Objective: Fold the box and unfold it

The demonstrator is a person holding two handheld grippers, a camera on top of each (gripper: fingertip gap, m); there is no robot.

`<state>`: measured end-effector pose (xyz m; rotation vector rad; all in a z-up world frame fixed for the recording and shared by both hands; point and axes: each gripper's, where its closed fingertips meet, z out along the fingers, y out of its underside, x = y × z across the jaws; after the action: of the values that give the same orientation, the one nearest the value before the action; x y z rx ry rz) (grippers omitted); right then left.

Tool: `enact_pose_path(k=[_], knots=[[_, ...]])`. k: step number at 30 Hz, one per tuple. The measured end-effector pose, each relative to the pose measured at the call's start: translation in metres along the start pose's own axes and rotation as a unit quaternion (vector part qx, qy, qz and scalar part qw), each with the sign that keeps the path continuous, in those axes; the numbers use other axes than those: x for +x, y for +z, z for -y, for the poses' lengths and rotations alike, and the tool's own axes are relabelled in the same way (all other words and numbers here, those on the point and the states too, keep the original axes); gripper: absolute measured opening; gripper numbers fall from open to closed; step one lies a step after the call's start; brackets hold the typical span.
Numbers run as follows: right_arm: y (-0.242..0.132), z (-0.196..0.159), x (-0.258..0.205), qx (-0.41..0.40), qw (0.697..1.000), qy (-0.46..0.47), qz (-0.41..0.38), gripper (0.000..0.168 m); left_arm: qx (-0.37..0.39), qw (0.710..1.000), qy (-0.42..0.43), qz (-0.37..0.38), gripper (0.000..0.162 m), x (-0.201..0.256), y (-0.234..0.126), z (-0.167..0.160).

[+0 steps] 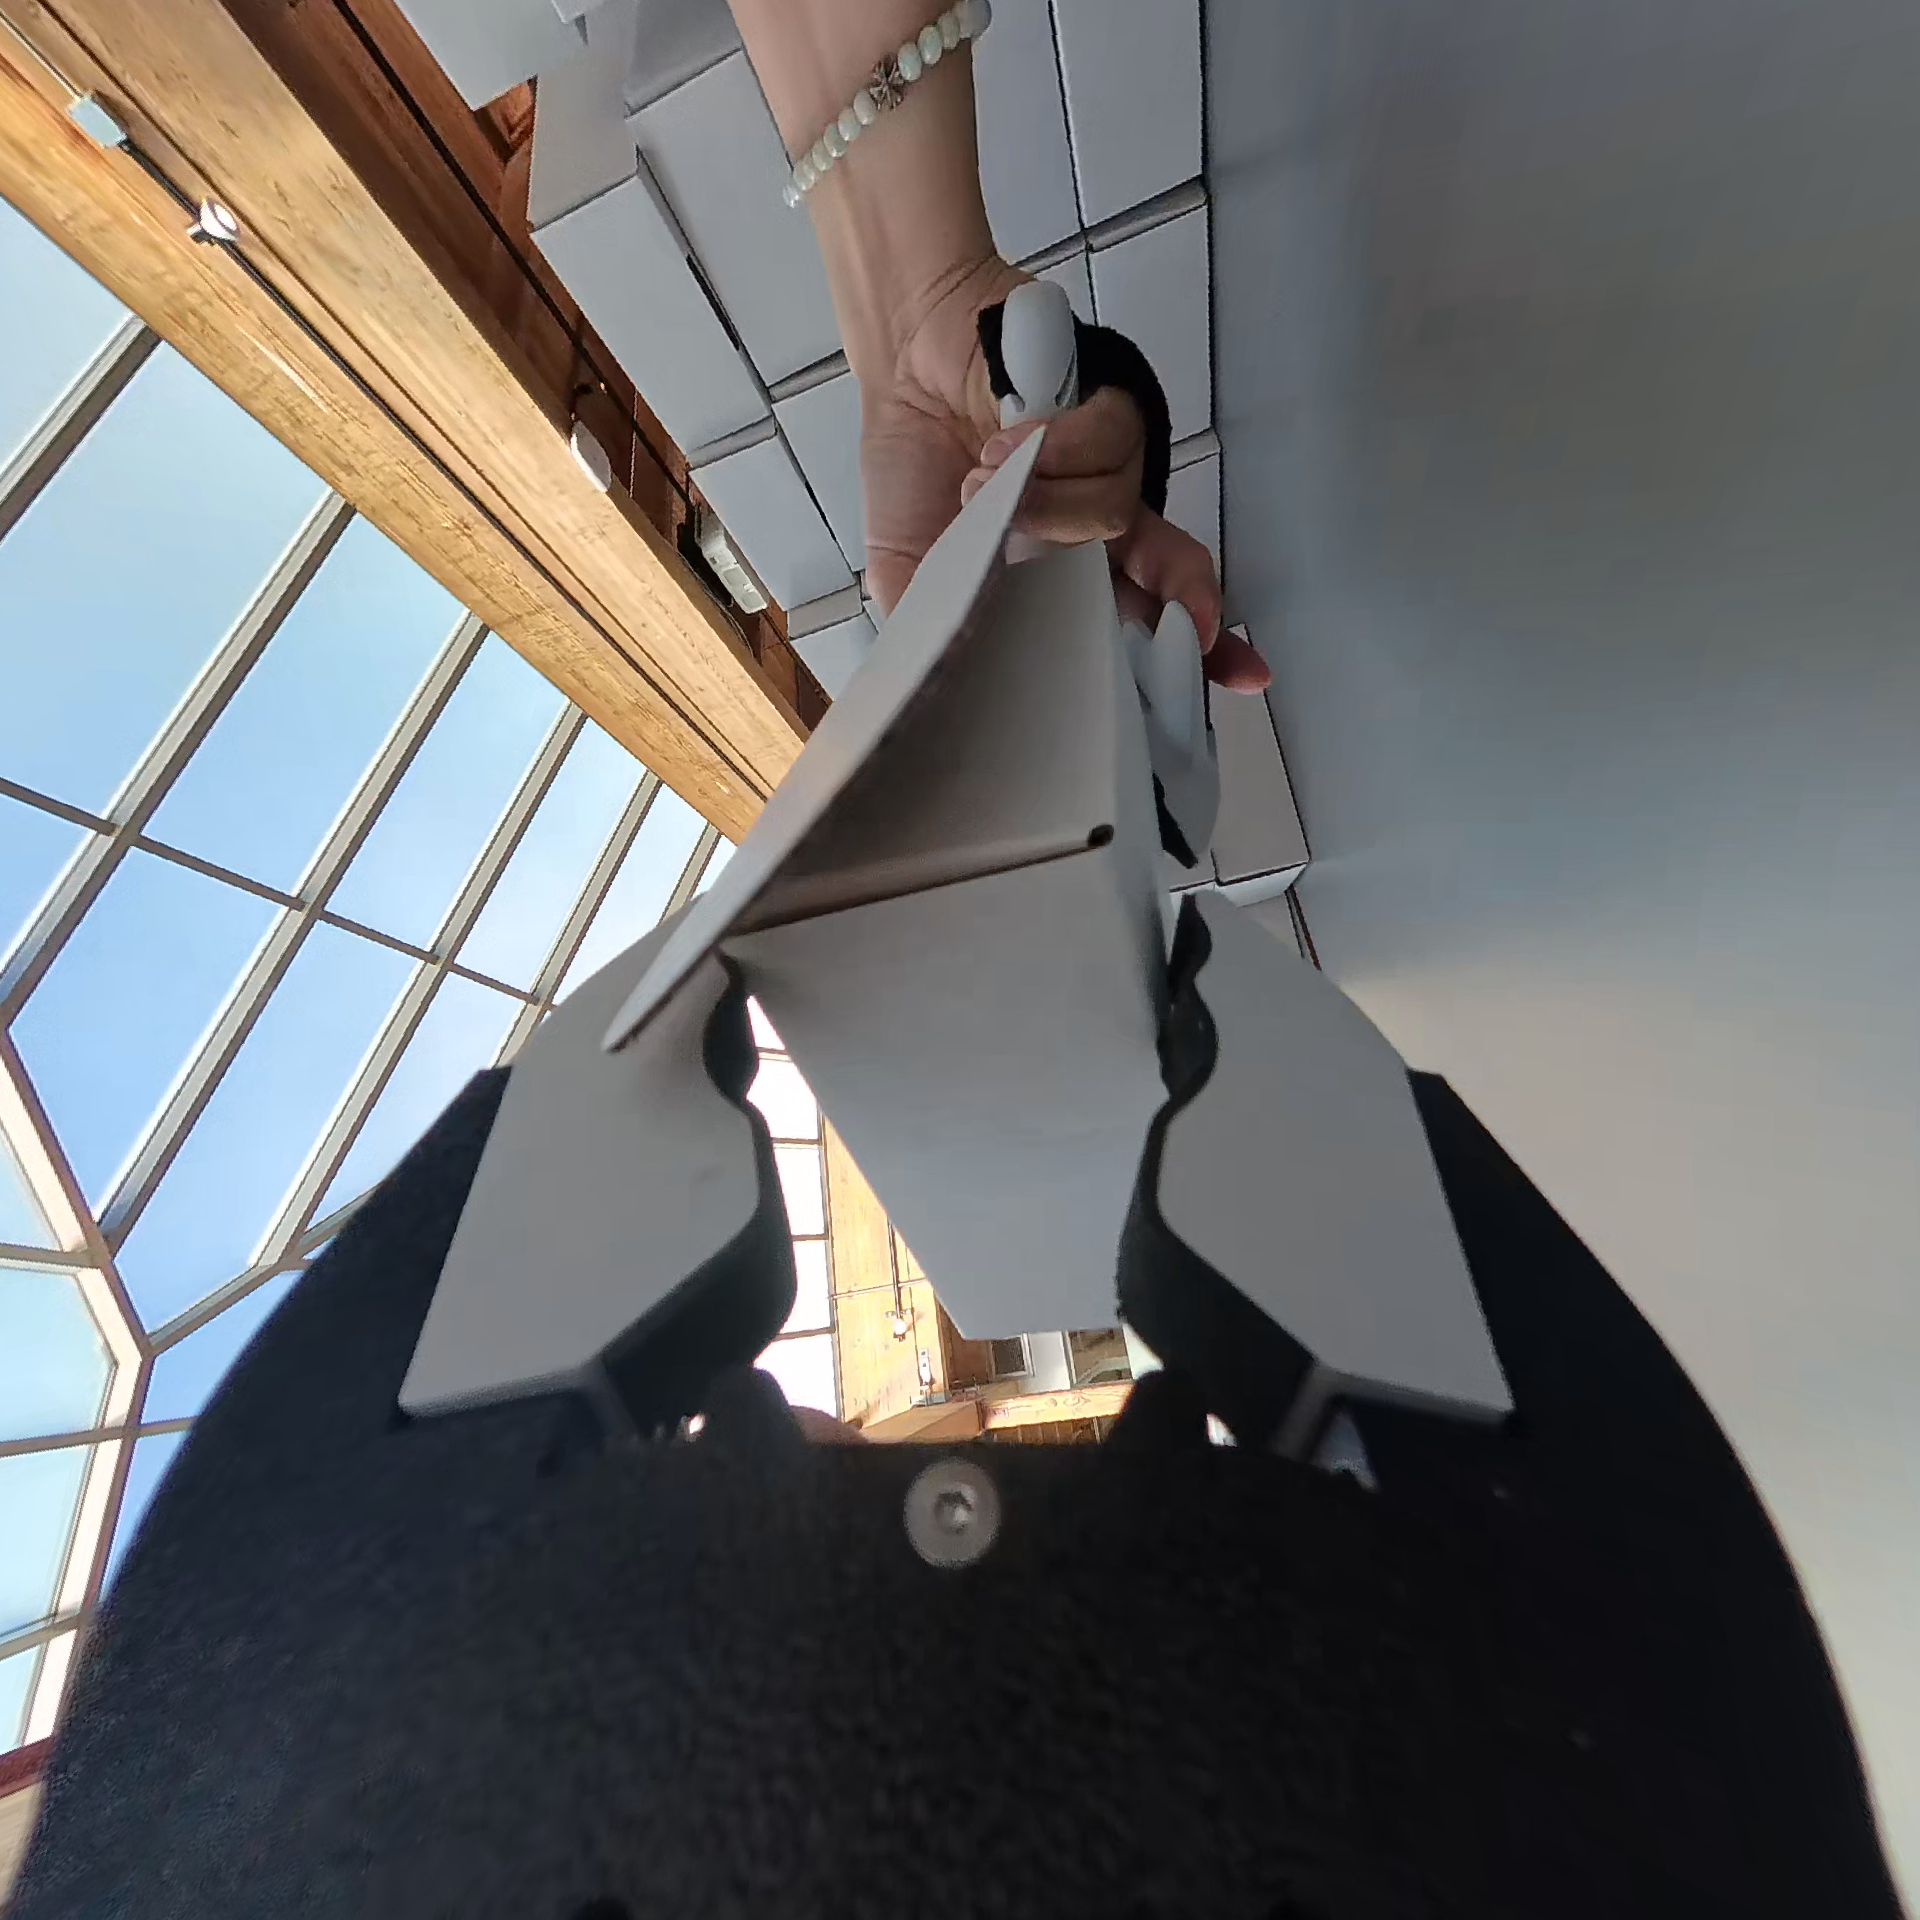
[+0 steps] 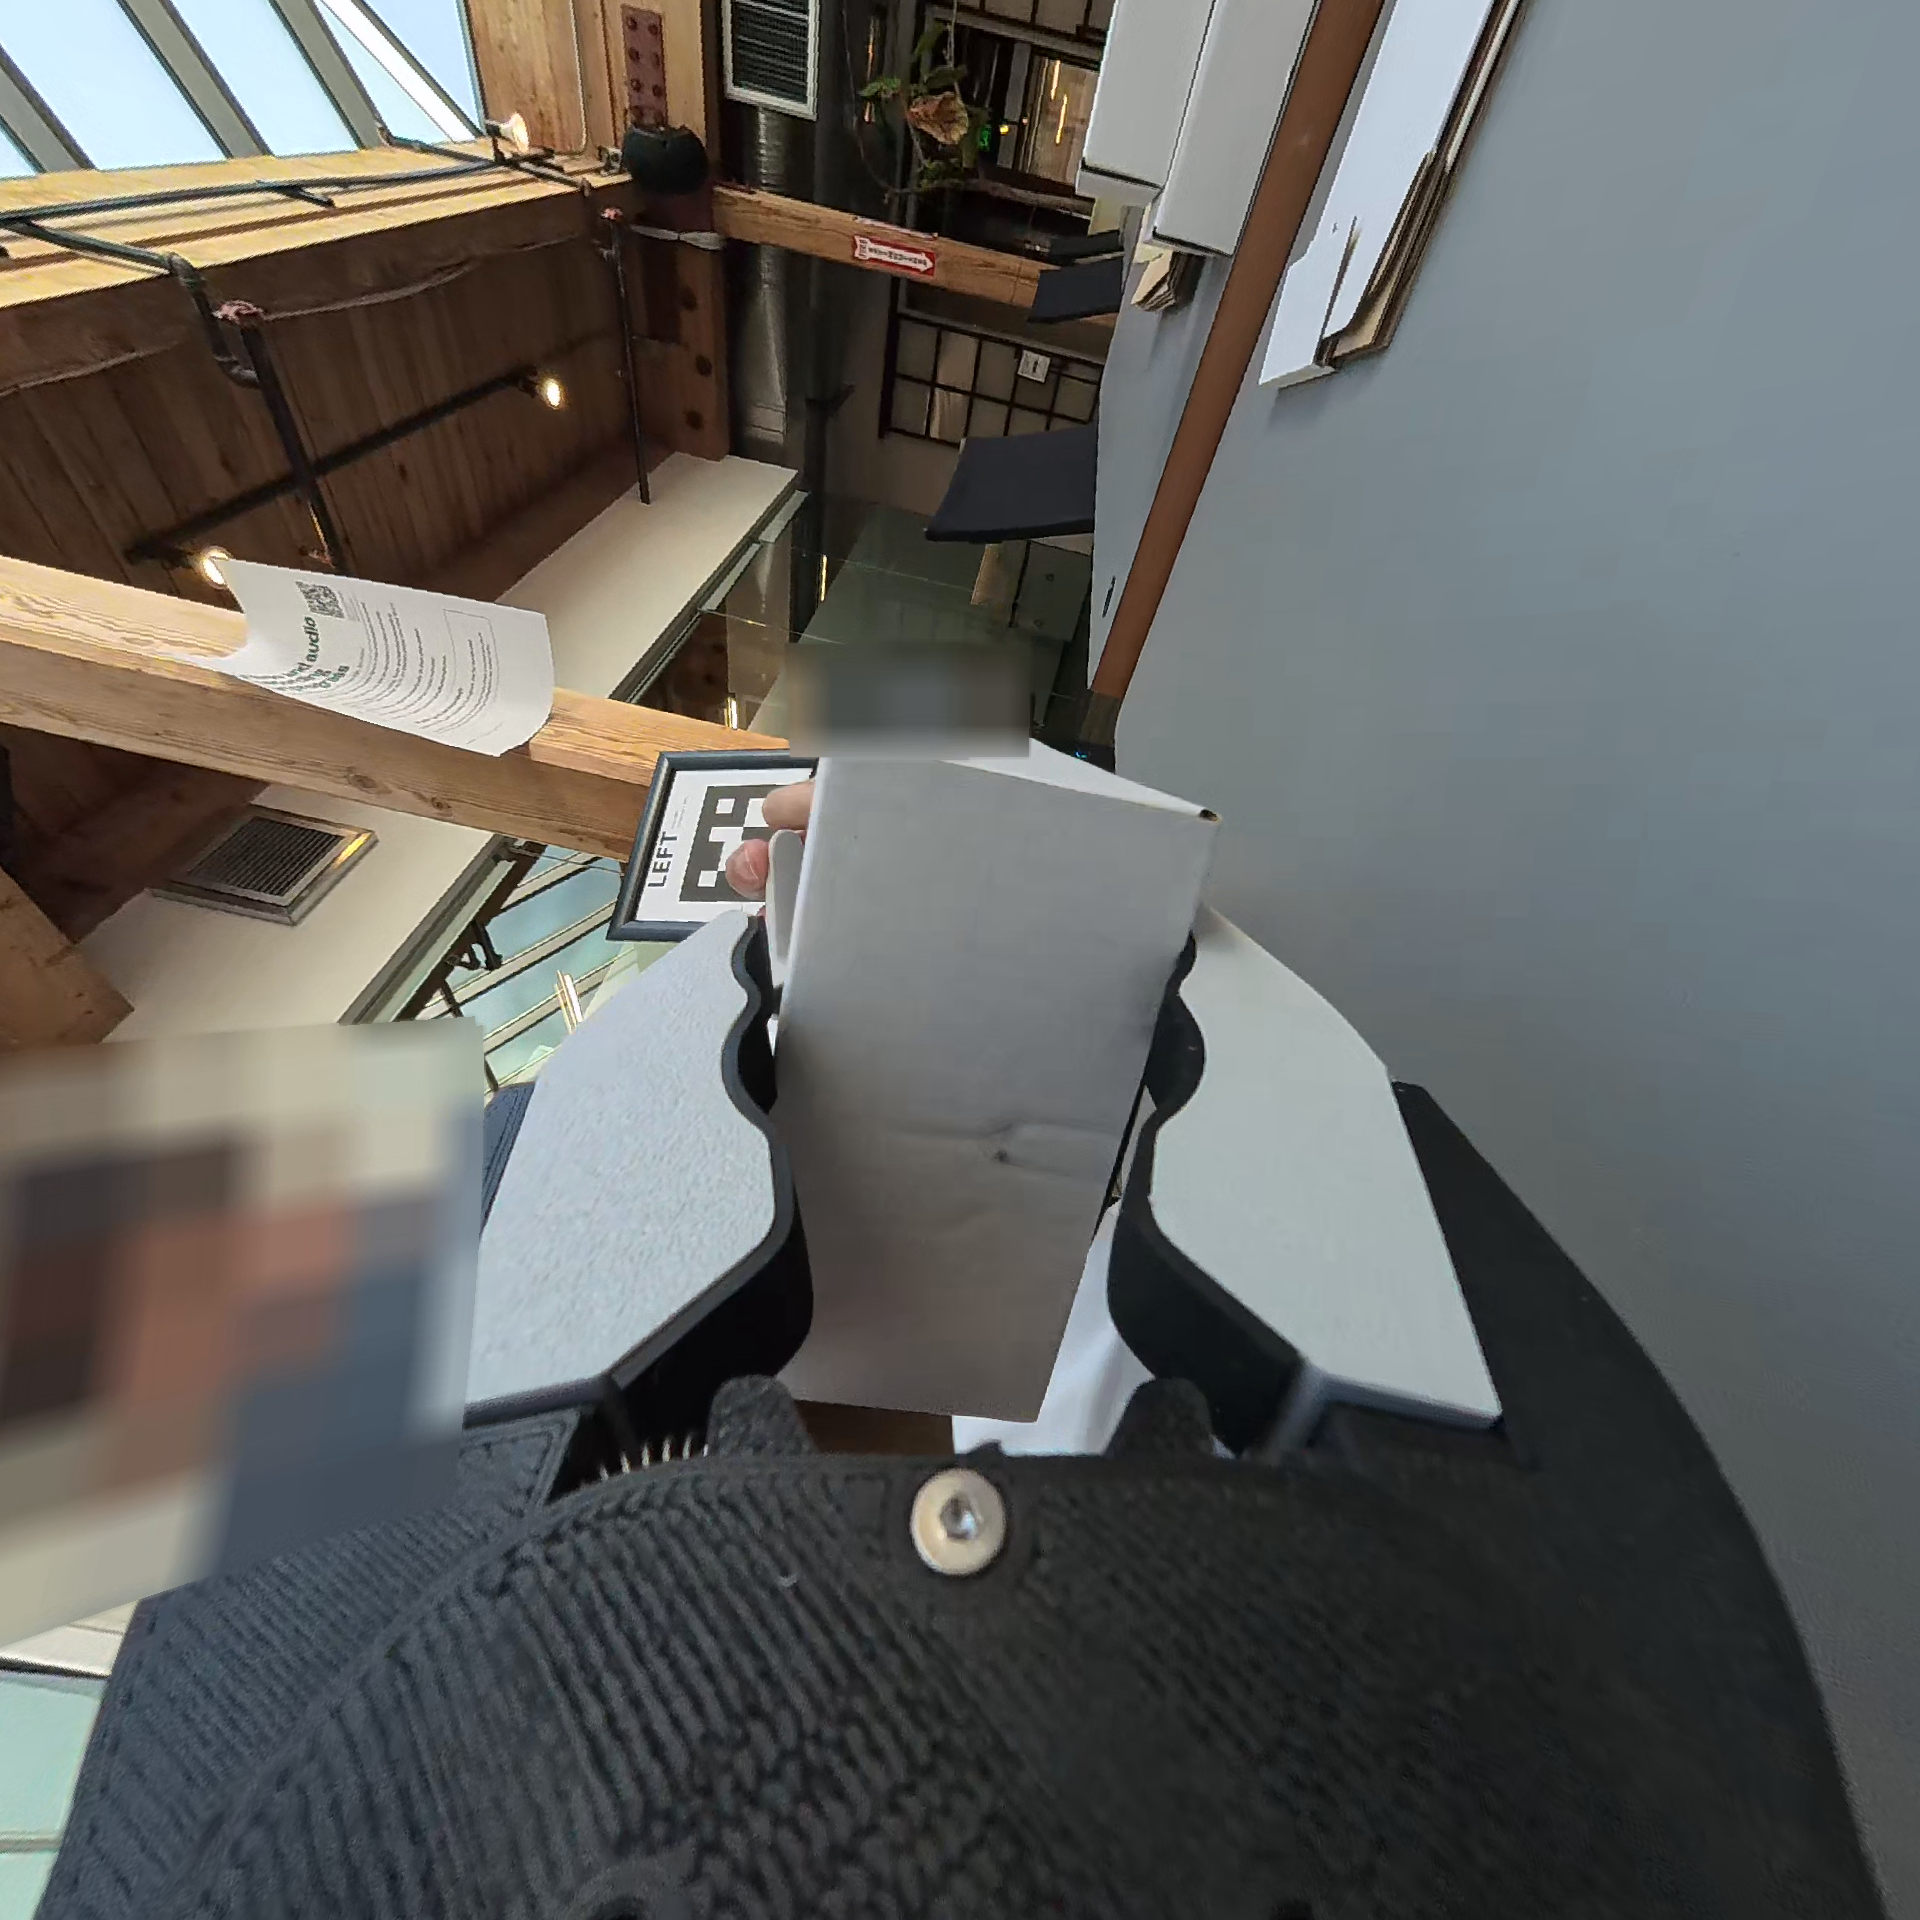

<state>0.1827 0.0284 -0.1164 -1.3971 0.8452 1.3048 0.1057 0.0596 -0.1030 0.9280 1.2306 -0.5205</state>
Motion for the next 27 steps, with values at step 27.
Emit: enact_pose_path(k=[27], knots=[[-0.065, 0.003, -0.030, 0.047, 0.790, -0.548, -0.270, 0.083, -0.024, 0.673, -0.727, -0.138, 0.069, 0.050, -0.009, -0.042]])
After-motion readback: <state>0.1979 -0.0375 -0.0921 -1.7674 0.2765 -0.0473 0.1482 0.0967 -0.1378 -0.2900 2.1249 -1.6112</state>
